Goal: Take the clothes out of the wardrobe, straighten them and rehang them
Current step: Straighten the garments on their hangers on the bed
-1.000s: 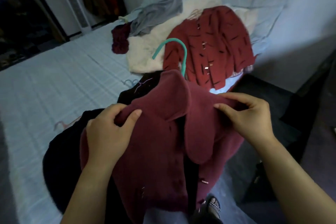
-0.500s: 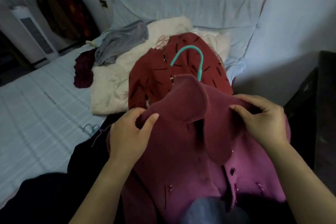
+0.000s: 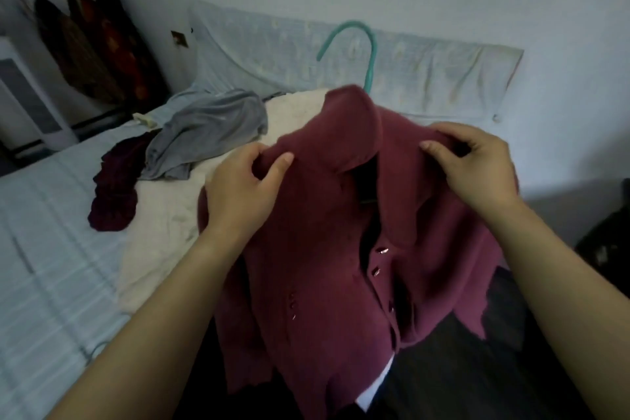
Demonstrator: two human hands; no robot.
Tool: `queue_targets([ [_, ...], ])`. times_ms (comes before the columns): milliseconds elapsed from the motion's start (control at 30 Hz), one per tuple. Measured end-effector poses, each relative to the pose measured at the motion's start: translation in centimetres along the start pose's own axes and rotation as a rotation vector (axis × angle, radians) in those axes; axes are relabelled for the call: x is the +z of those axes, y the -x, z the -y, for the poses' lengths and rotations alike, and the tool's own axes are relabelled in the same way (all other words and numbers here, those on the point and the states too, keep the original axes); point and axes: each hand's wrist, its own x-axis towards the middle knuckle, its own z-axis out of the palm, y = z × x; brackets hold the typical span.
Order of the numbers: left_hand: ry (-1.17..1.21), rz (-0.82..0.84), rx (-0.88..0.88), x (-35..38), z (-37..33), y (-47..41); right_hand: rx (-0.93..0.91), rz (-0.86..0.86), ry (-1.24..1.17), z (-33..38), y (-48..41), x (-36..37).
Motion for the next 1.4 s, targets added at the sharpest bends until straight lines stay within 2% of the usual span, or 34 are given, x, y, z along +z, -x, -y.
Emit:
queue_targets([
  [200, -0.202, 0.005, -0.075, 6.8, 7.2, -7.6, -0.114, 0.201, 0.068, -7.5, -9.9, 10.7],
  [333, -0.373, 0.035, -0.213, 10.7, 11.5, -12.4, -0.142, 0.345, 0.147, -12.7, -16.2, 18.6],
  [467, -0.477, 0.187, -0.386, 14.0, 14.9, -11.8, -0.153, 0.61, 0.328, -17.0, -17.6, 24.7],
  [533, -0.49, 0.222, -0.44, 14.7, 15.7, -9.2, -0.178, 0.672, 0.36, -16.9, -16.4, 26.4],
  [633, -0.509, 0.244, -0.514, 14.6, 16.4, -4.3, -0.283, 0.735, 0.246, -14.7, -12.6, 27.3],
  [733, -0.52, 0.213, -0.642, 13.2, 16.1, 0.4, -0.337, 0.927, 0.145, -12.1, -7.1, 27.7],
  [867, -0.513, 0.128, -0.797, 10.7, 14.3, 7.1, -0.457, 1.208, 0.187, -9.3, 1.0, 27.8],
  [967, -0.526, 0.114, -0.925, 8.3, 12.8, 13.9, -0.584, 1.326, 0.198, -7.0, 6.7, 27.2],
  [1033, -0.546, 0.037, -1.016, 5.5, 11.1, 19.5, -0.693, 1.413, 0.167, -4.5, 11.2, 26.3],
  [1200, -0.555, -0.192, -1.146, -2.4, 6.7, 32.6, -0.878, 1.522, 0.084, 2.9, 22.7, 23.2],
  [1400, -0.619, -0.311, -1.18, -13.7, 3.2, 46.9, -0.954, 1.555, -0.102, 13.9, 38.6, 17.3],
])
